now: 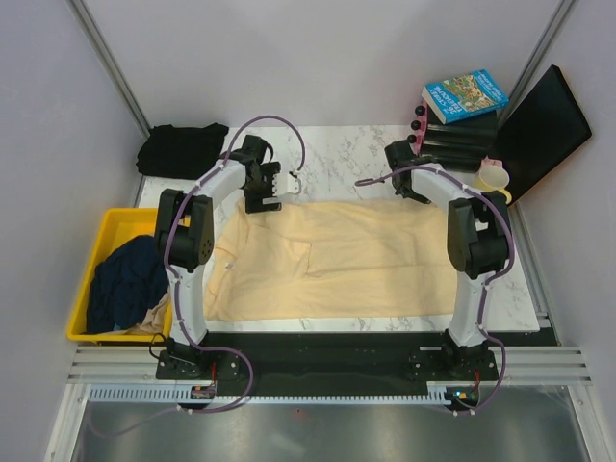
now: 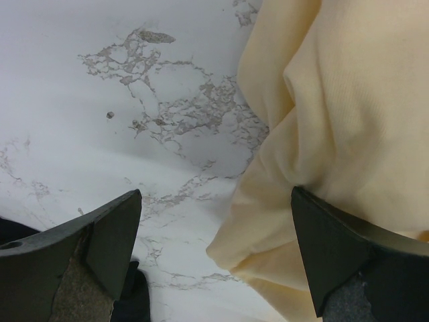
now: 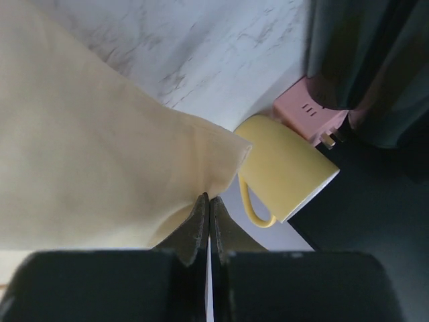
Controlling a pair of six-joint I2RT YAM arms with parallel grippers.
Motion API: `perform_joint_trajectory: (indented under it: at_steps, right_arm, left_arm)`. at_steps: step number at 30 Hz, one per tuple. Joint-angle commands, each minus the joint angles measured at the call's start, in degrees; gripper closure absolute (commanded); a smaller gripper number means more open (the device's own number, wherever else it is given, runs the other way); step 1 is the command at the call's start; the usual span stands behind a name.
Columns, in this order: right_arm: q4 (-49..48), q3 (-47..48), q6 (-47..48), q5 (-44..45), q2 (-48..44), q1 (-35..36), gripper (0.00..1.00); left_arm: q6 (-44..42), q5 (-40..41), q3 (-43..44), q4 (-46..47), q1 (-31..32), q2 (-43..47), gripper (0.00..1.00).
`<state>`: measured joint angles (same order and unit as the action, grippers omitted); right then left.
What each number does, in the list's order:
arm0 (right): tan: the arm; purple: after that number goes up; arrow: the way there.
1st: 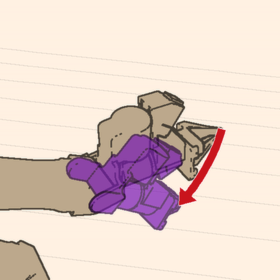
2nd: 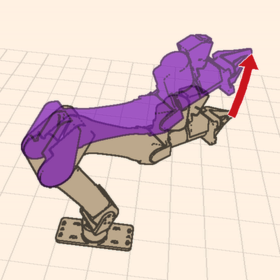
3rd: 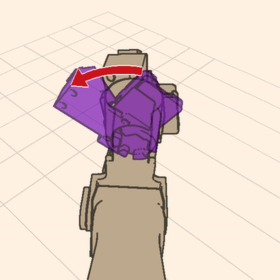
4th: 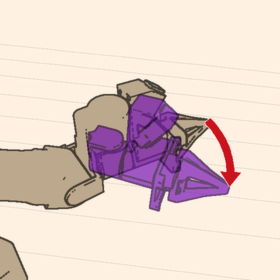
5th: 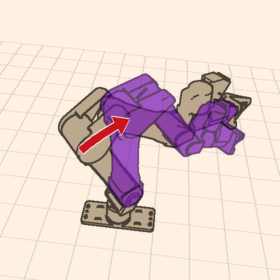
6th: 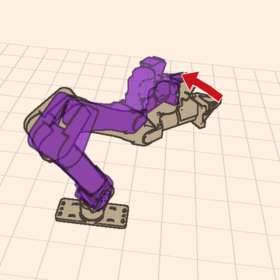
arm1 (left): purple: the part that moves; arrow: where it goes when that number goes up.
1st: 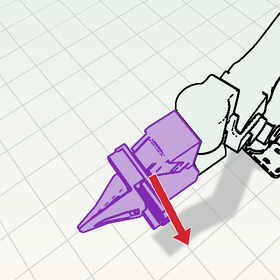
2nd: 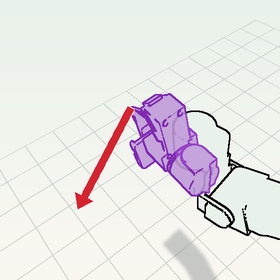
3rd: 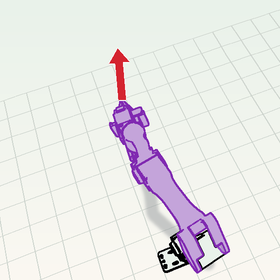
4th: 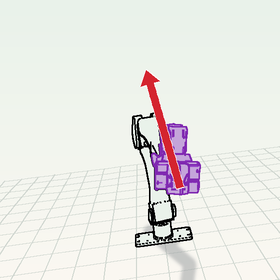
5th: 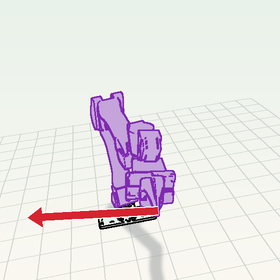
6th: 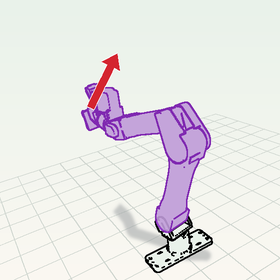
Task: Fold and stack the t-shirts
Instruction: Grap the side of the flattened tshirt furthest away from the robot with both arms
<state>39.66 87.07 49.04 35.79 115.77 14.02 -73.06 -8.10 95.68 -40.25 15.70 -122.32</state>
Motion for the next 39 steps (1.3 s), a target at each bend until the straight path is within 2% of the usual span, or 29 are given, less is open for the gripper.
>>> perform_joint_trajectory:
  at_steps: [1, 5, 8, 9, 10, 15, 20, 22, 23, 24, 27, 28, 31, 39]
  right_arm:
    - [-9.4, 2.4, -2.0, 8.1, 3.8, -0.5, 1.00]
    - [-12.6, 4.2, -1.9, 9.6, 7.8, -0.8, 0.98]
    - [-12.6, 5.4, -1.1, 10.6, 8.9, -0.9, 0.75]
    - [-12.6, 5.7, -1.1, 10.5, 8.7, -0.9, 0.71]
    - [-12.6, 6.2, -1.0, 10.5, 8.5, -1.0, 0.59]
    - [-11.6, 8.6, -2.4, 9.1, 6.8, -1.3, 0.42]
    - [-8.7, 13.2, -6.9, 4.2, 10.0, -2.5, 0.50]
    - [-1.9, 19.1, -9.3, -2.7, 12.5, -3.7, 0.51]
    - [0.0, 21.1, -11.4, -5.1, 14.8, -4.3, 0.51]
    - [4.5, 24.9, -12.0, -11.8, 15.9, -4.9, 0.50]
    - [9.2, 29.2, -13.1, -21.0, 18.7, -7.4, 0.47]
    - [11.8, 31.3, -13.0, -25.7, 19.2, -8.6, 0.43]
    - [14.6, 33.6, -12.5, -29.7, 20.8, -10.7, 0.37]
    - [15.6, 31.9, -15.0, -40.1, 20.3, -15.6, 0.32]
  left_arm:
    - [1.0, -1.4, 0.1, 0.4, -0.4, 2.2, 0.00]
    - [1.0, -1.2, -0.1, 0.5, -0.3, 2.2, 0.00]
    - [1.0, -0.9, -0.1, 0.5, -0.4, 2.4, 0.00]
    - [1.1, -0.9, -0.4, 0.5, -0.6, 2.7, 0.00]
    - [1.1, -0.9, -0.5, 0.4, -0.7, 2.8, 0.00]
    - [1.2, -0.8, -0.8, 0.6, -0.9, 2.9, 0.00]
    - [1.9, -1.1, -0.3, 0.6, -0.8, 2.4, 0.00]
    - [2.0, -1.1, -0.4, 0.6, -0.7, 2.5, 0.00]
    - [2.0, -1.0, -0.5, 0.6, -0.7, 2.7, 0.00]
    - [1.9, -0.8, -0.8, 0.5, -0.8, 3.0, 0.00]
    - [1.3, -0.3, -2.2, 0.6, -0.9, 4.0, 0.00]
    - [1.1, -0.3, -2.4, 0.6, -0.9, 4.2, 0.01]
    - [0.8, 0.0, -3.0, 0.4, -0.9, 5.1, 0.00]
    - [0.5, 0.6, -3.3, 0.4, -0.9, 6.3, 0.00]
